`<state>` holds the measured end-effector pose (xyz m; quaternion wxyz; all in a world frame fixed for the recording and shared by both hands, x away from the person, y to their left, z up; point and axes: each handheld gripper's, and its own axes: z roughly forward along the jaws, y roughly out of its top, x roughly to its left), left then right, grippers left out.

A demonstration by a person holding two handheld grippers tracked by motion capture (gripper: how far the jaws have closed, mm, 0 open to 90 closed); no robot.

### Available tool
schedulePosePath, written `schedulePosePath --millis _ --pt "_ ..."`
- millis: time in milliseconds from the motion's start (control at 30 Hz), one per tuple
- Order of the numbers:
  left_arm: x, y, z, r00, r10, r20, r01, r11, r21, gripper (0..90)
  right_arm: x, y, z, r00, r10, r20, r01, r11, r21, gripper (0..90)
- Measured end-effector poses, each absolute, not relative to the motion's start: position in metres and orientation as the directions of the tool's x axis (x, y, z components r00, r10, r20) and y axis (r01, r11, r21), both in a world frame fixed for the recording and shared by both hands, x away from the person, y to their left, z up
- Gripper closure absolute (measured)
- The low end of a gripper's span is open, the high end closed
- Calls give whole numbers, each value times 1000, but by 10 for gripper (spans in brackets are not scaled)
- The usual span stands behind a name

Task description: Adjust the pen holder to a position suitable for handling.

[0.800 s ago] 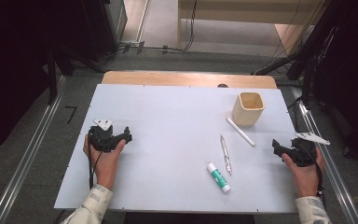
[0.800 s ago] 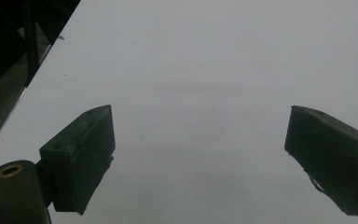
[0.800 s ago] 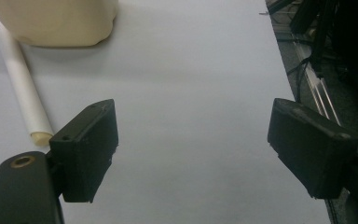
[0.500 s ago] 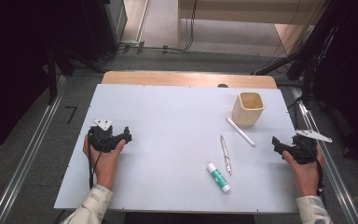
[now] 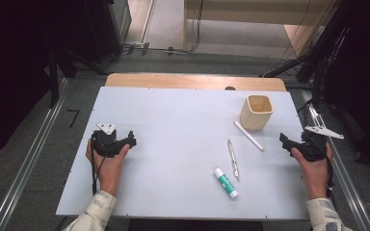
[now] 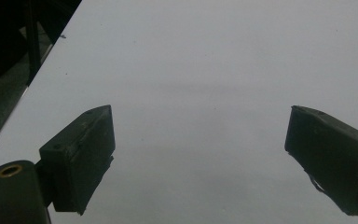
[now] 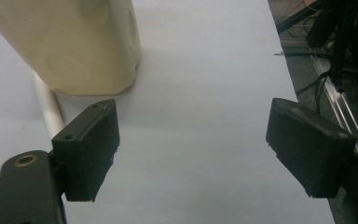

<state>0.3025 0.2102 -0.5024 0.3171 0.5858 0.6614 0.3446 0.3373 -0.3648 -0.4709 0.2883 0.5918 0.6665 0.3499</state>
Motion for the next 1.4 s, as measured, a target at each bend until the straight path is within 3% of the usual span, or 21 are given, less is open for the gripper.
schedulePosePath --millis 1400 --pt "304 211 -504 -115 993 -14 559 77 826 93 380 -345 -433 -179 982 57 528 46 848 198"
